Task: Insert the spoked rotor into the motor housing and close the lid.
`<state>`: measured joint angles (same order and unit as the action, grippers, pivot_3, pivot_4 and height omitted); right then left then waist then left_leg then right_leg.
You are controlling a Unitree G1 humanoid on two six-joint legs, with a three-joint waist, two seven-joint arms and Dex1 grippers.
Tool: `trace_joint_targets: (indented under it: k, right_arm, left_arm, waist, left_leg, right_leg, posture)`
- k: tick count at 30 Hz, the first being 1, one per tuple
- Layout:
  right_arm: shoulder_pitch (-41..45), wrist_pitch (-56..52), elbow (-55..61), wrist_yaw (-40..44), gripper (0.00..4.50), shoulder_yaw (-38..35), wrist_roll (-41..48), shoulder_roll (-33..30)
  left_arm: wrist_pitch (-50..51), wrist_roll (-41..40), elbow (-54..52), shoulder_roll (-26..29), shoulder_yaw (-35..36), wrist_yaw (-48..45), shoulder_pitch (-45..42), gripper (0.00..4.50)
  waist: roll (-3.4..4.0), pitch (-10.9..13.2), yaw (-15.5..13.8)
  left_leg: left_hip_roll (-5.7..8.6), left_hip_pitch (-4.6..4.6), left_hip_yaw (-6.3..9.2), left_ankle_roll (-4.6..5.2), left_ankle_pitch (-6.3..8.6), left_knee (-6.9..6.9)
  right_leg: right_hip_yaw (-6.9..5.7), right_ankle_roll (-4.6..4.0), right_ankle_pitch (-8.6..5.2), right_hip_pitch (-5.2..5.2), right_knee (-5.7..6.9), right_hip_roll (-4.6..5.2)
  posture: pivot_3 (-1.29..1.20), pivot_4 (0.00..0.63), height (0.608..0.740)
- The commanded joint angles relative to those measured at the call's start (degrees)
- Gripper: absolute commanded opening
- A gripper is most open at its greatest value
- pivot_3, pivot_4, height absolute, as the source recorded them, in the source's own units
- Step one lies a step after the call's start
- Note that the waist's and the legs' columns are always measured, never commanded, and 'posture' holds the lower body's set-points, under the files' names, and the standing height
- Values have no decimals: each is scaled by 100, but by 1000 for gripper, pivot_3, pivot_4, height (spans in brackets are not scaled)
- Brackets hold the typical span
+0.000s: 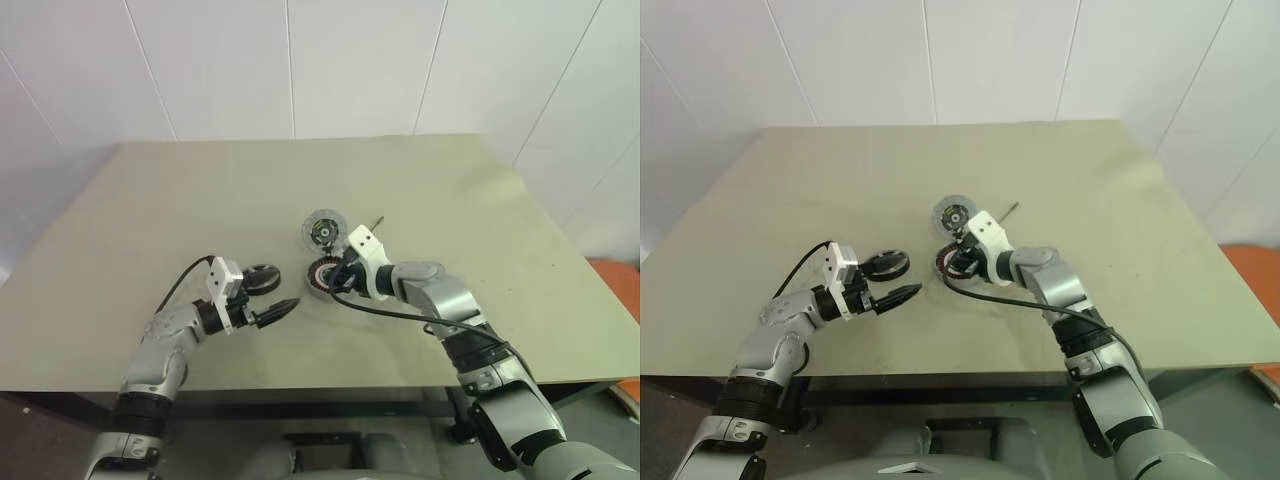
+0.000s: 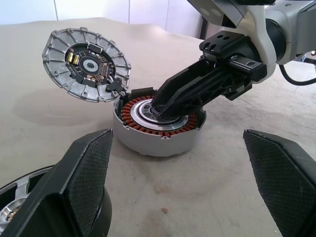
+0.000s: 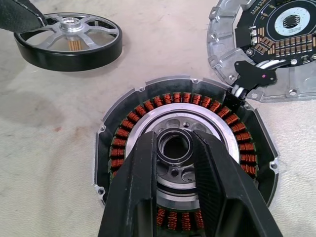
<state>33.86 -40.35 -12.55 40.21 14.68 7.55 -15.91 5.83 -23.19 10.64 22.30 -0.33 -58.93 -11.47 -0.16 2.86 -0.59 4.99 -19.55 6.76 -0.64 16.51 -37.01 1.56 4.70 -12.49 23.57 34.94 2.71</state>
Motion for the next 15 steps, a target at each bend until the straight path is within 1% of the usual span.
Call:
trace_joint_targets:
  k: [1,15]
  right_arm:
    - [116,129,144,-27,691,-104,7,-17]
    - [80,114,188,-38,691,-91,44,7]
  left_arm:
    - [-16,-42,-86,-10,32,-24,-37,4500]
    - [-8,-43,-84,-13,33,-23,-25,4500]
  waist:
    - [0,0,1]
    - [0,0,0]
  left_leg:
    - [0,0,0,0,0,0]
    - [0,0,0,0,0,0]
  right_leg:
    - [0,0,0,0,0,0]
    - [0,0,0,0,0,0]
  posture:
    - [0,0,740]
    - [0,0,740]
